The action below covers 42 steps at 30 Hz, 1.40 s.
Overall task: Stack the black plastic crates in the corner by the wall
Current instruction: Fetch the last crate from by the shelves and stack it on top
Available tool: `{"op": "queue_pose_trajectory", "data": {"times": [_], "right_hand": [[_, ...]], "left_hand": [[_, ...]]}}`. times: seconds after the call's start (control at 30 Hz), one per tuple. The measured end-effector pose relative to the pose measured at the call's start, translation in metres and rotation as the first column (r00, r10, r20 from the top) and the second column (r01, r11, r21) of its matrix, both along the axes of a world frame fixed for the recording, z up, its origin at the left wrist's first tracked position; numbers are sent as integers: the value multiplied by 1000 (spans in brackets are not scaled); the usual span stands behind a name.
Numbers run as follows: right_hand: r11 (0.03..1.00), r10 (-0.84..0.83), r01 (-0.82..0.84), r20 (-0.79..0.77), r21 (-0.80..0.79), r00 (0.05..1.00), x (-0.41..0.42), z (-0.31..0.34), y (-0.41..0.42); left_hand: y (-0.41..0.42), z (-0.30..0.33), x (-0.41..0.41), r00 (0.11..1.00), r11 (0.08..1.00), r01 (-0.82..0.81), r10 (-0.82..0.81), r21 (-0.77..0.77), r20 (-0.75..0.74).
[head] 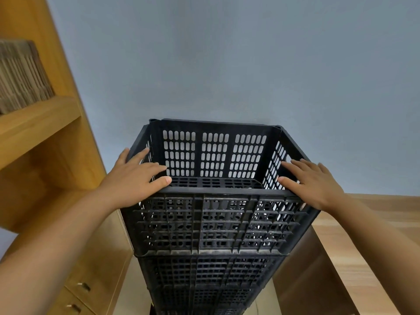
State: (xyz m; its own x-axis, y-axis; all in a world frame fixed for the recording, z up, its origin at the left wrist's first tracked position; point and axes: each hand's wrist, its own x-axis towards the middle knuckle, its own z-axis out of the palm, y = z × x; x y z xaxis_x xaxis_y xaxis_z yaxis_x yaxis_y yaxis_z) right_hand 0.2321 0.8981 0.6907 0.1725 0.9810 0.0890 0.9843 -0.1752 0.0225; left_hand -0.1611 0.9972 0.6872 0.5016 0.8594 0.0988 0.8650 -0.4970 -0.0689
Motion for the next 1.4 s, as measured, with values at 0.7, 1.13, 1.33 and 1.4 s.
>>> {"op": "queue_pose_trajectory", "data": {"times": [0.7, 1.13, 1.33, 1.4], "right_hand": [[989, 129, -132, 58, 60, 990, -118, -6, 9], [994, -61, 68, 82, -82, 995, -15, 10, -9], [989, 17, -18, -11, -149, 1000, 0, 9, -2], [983, 48, -52, -27, -175, 998, 11, 12, 9]], "left_hand": [[-1, 0, -9, 998, 997, 58, -56, -45, 24], [46, 8, -16, 998, 985, 37, -44, -170, -35], [78, 9, -2, 997, 989, -14, 3, -150, -75], [94, 11, 4, 998, 988, -33, 25, -151, -54]]}}
